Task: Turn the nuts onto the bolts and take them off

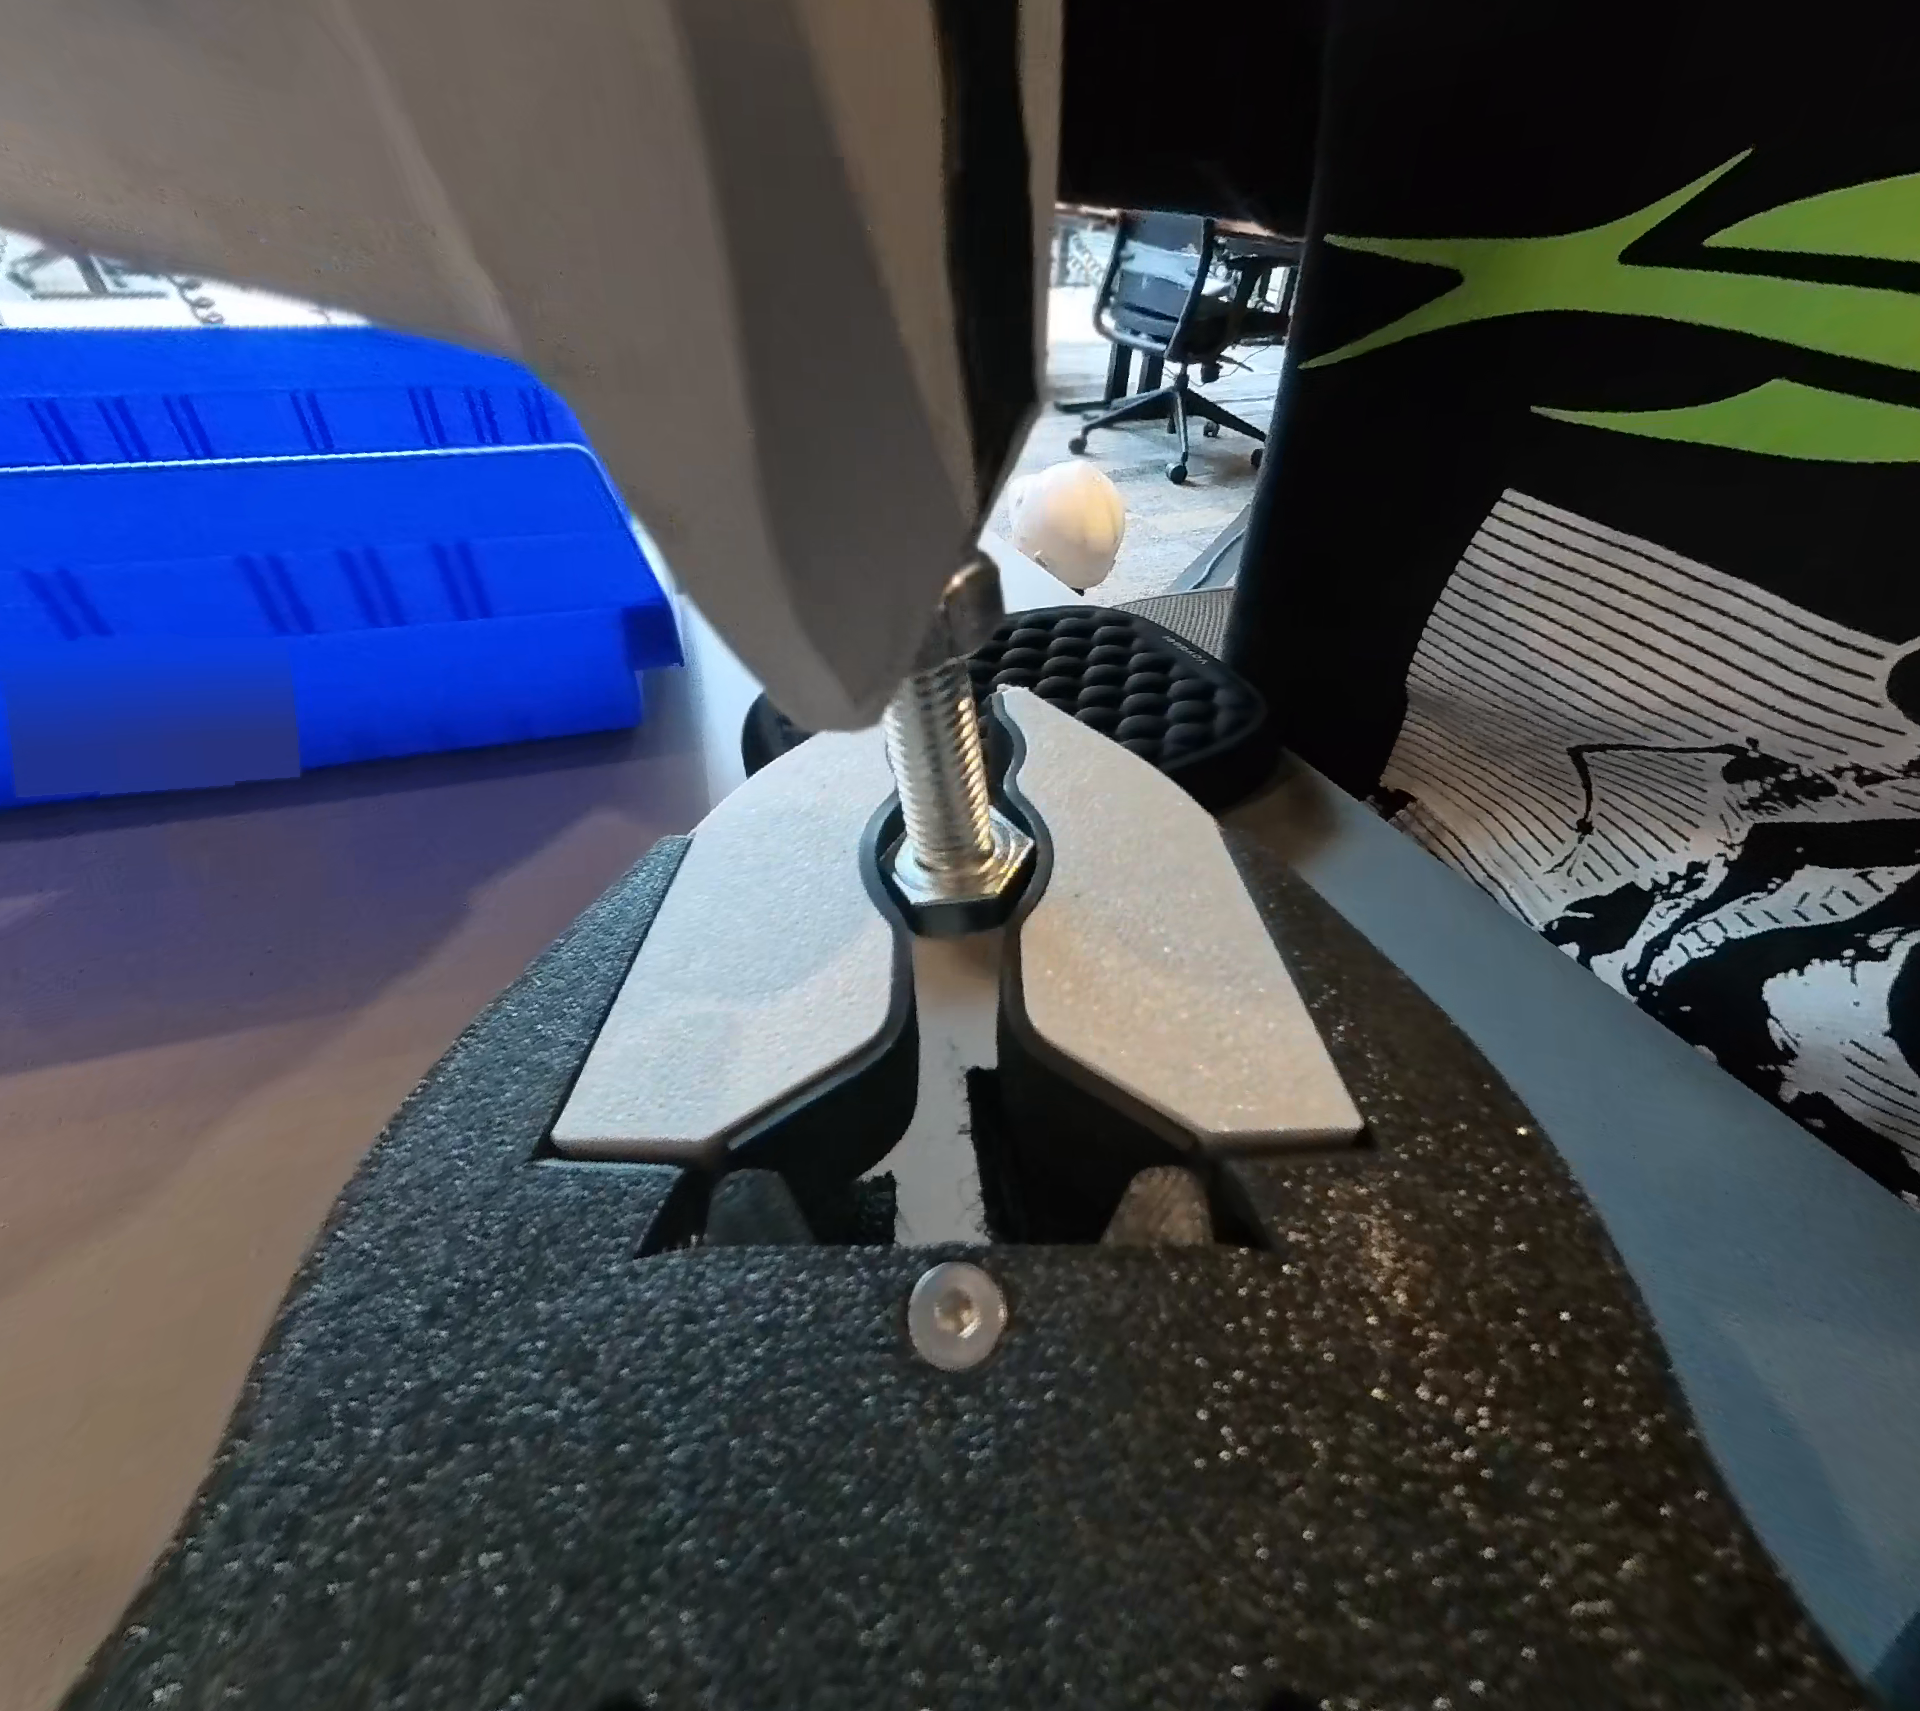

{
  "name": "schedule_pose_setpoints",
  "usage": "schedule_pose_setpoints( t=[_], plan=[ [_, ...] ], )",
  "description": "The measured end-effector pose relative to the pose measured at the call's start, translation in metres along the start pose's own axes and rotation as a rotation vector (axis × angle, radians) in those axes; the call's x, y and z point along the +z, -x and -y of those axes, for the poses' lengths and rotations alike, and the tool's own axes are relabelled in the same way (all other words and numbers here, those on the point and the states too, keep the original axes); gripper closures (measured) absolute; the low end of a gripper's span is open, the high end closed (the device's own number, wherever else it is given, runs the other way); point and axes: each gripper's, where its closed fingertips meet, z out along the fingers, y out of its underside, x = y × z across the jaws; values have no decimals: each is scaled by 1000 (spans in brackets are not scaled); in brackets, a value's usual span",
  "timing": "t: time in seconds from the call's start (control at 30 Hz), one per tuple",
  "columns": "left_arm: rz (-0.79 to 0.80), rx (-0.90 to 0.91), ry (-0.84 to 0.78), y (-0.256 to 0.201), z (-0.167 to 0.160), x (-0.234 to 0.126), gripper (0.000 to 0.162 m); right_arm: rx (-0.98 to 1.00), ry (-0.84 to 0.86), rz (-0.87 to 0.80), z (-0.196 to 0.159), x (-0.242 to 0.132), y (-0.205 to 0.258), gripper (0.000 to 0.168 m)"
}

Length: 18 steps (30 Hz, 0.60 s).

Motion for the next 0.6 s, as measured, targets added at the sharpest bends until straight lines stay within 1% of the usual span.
schedule_pose_setpoints(
  t=[0.03, 0.1, 0.17, 0.23, 0.33, 0.37, 0.43, 0.47, 0.5, 0.53, 0.6],
  plan=[
    [1, 0, 0, 0, 0, 0, 151, -3, 1, 1, 0, 1, 0, 149],
    [6, 0, -1, 1, 0, 0, 151, 18, 4, -6, 0, 1, 0, 151],
    [17, -3, -7, 2, 1, -1, 151, 126, 27, -15, -1, 0, 0, 151],
    [26, -2, -1, 3, 0, -1, 151, 314, 67, -14, -3, 0, 2, 151],
    [31, 6, 15, 3, -2, 0, 151, 746, 115, -13, -5, 1, 8, 151],
    [28, 9, 23, 3, -3, 1, 151, 825, 121, -12, -5, 2, 9, 151],
    [24, 11, 29, 2, -3, 2, 151, 813, 118, -29, -5, 3, 8, 151],
    [25, 8, 18, 2, -2, 1, 151, 770, 109, -38, -4, 3, 6, 147],
    [26, 4, 5, 3, 0, 0, 151, 717, 97, -55, -3, 1, 3, 138],
    [26, 2, -1, 3, 0, -1, 151, 640, 82, -72, -2, -2, 0, 132],
    [18, 5, 5, 2, 0, 0, 151, 377, 45, -85, 3, -8, 0, 119]
  ],
)
